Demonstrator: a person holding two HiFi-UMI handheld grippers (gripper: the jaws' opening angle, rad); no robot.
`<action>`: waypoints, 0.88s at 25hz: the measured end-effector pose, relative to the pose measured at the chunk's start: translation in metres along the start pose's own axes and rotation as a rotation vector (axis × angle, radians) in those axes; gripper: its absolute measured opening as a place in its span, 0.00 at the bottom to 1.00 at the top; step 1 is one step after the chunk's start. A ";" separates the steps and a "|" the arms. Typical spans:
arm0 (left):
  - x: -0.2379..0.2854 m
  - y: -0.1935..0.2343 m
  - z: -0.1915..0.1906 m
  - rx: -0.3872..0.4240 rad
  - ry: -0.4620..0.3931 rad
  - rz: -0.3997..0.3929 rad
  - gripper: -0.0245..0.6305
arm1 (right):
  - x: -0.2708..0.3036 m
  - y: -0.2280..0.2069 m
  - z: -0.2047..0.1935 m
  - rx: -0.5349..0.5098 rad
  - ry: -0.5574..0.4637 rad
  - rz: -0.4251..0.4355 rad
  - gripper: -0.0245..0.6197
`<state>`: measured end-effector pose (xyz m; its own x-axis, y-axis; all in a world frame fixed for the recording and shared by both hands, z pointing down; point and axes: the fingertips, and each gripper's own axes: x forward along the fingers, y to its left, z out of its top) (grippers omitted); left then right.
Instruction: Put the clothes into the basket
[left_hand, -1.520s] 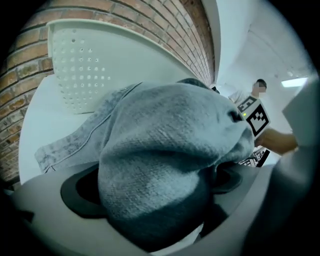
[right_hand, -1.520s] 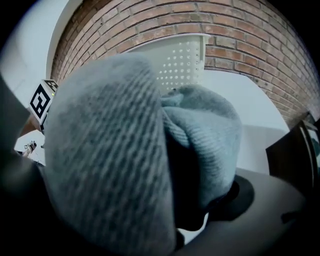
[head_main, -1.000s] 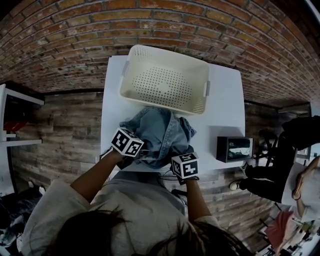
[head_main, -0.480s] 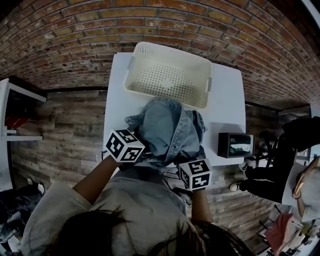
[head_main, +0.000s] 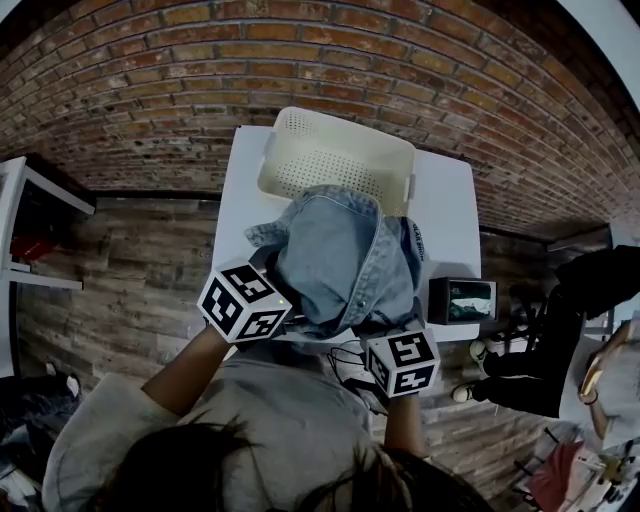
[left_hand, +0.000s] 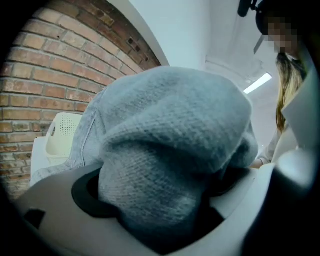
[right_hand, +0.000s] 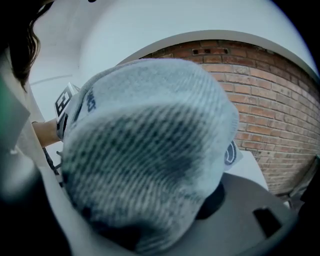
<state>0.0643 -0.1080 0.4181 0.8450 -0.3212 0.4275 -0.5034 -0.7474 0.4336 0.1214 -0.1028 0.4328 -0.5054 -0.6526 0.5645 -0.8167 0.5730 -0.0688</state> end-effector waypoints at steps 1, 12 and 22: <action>-0.002 -0.001 0.005 0.009 -0.007 0.006 0.80 | -0.002 0.000 0.005 -0.008 -0.009 -0.002 0.52; -0.021 -0.004 0.050 0.080 -0.091 0.043 0.80 | -0.011 -0.003 0.054 -0.076 -0.079 -0.026 0.52; -0.020 0.009 0.087 0.130 -0.135 0.047 0.80 | -0.005 -0.020 0.086 -0.103 -0.110 -0.057 0.52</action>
<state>0.0589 -0.1585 0.3446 0.8422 -0.4261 0.3302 -0.5225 -0.7960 0.3055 0.1164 -0.1539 0.3605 -0.4910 -0.7330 0.4708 -0.8149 0.5775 0.0492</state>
